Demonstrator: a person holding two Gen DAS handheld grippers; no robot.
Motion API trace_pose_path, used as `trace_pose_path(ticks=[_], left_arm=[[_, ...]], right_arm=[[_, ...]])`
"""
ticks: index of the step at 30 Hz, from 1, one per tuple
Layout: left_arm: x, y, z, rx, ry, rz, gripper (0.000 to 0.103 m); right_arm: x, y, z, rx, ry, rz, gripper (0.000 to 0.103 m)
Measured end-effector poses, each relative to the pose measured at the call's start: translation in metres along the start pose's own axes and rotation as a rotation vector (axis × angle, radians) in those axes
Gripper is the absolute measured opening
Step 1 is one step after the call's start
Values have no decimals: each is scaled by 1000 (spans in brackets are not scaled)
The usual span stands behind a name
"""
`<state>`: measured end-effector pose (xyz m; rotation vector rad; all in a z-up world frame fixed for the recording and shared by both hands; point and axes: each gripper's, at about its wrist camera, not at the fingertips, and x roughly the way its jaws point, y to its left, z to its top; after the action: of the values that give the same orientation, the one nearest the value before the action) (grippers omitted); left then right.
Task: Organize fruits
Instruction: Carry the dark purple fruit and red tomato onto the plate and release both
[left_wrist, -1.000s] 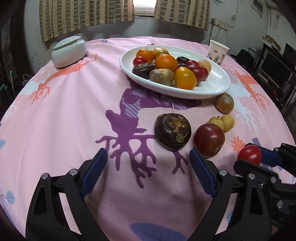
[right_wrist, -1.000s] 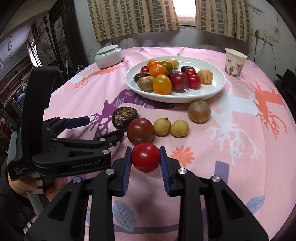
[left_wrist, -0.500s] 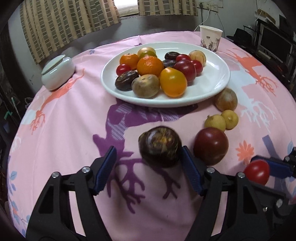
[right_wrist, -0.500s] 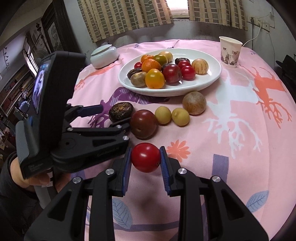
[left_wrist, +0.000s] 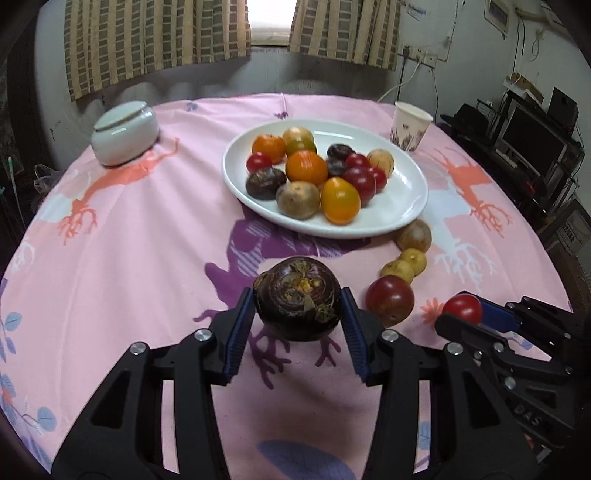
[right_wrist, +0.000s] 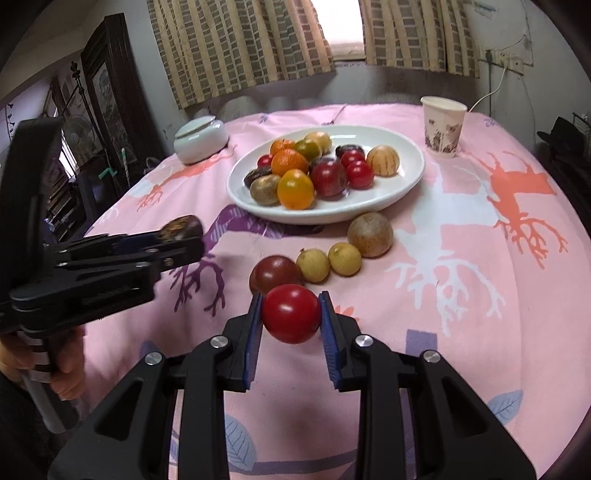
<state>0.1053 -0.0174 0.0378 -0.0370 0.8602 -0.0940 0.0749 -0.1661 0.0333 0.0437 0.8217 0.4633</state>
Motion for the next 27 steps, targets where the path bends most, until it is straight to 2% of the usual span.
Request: trace_pose_path(ticks=[6, 13, 16, 19, 23, 27], left_arm=[[-25, 2, 19, 7, -58, 10, 47], [-22, -2, 58, 14, -124, 18, 47], [1, -4, 72, 16, -116, 43, 48], [28, -4, 81, 15, -73, 91, 48], [53, 3, 84, -16, -32, 72, 48], [72, 3, 84, -17, -4, 85, 48]], right_arm=[[-32, -13, 22, 71, -118, -28, 30], [-42, -17, 70, -14, -203, -91, 30], [-20, -21, 84, -17, -189, -93, 30], [5, -24, 90, -1, -135, -111, 30], [34, -26, 92, -10, -101, -135, 30], [54, -32, 94, -15, -80, -155, 31]])
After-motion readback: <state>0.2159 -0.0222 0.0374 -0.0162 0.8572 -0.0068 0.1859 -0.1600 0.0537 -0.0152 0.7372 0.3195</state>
